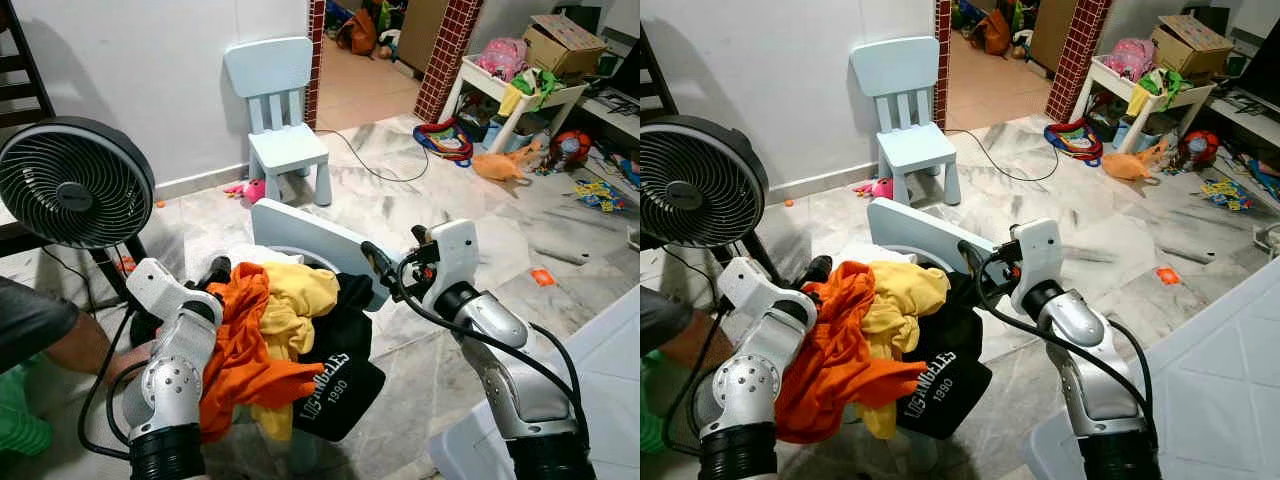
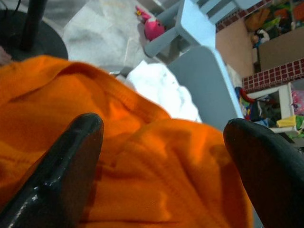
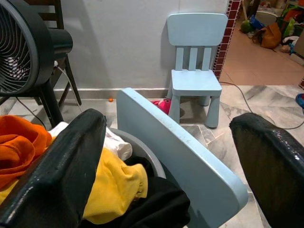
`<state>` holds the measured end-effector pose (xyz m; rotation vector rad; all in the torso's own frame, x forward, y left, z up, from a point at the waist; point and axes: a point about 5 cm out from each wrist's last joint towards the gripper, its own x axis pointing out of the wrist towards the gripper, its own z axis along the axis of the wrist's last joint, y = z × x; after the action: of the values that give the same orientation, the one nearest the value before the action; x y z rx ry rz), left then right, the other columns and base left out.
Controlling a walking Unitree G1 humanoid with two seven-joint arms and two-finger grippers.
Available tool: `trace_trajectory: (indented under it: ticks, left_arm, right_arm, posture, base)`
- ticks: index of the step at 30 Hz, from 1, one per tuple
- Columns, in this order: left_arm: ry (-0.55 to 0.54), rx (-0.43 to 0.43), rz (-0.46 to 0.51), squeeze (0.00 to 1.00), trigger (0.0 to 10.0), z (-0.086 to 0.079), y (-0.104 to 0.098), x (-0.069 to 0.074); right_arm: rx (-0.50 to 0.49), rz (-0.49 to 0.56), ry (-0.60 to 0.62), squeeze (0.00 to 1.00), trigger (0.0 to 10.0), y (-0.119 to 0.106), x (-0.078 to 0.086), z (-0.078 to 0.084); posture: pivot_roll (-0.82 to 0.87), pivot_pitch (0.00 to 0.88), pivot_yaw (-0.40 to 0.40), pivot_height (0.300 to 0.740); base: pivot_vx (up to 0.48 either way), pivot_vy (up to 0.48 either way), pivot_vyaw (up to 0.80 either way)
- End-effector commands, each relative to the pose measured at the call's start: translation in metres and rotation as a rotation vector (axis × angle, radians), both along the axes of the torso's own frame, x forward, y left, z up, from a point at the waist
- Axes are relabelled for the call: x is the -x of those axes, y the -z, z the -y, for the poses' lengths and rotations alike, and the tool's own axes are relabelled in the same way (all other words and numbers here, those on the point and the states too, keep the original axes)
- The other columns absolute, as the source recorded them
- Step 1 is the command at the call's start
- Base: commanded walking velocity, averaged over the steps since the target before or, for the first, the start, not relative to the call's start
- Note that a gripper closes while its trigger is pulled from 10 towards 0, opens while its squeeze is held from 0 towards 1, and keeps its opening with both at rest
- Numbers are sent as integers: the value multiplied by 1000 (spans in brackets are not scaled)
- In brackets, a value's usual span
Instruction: Hang hanger
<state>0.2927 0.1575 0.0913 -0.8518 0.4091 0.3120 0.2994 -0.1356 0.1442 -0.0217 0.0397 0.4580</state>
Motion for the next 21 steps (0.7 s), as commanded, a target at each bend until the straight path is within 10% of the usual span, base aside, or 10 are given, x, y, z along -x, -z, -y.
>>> trace_trajectory:
  ticks: [1,7,17,21]
  left_arm:
    - [20,138,-103,0,7804,35,26,18]
    - [32,149,-155,0,3608,36,36,19]
    - [53,148,-139,0,0,33,33,7]
    - [69,146,-132,0,0,35,33,3]
  right_arm:
    - [11,11,1,0,10000,-3,0,1]
    - [10,10,-2,0,10000,-3,0,0]
    - [12,10,2,0,10000,-3,0,1]
    - [12,10,3,0,10000,-3,0,1]
  posture:
    - [-109,83,-69,740]
    - [-109,84,-69,740]
    - [-119,84,-66,740]
    - [-120,86,-67,740]
  base:
    - [0,0,0]
    - [0,0,0]
    - [0,0,0]
    - [0,0,0]
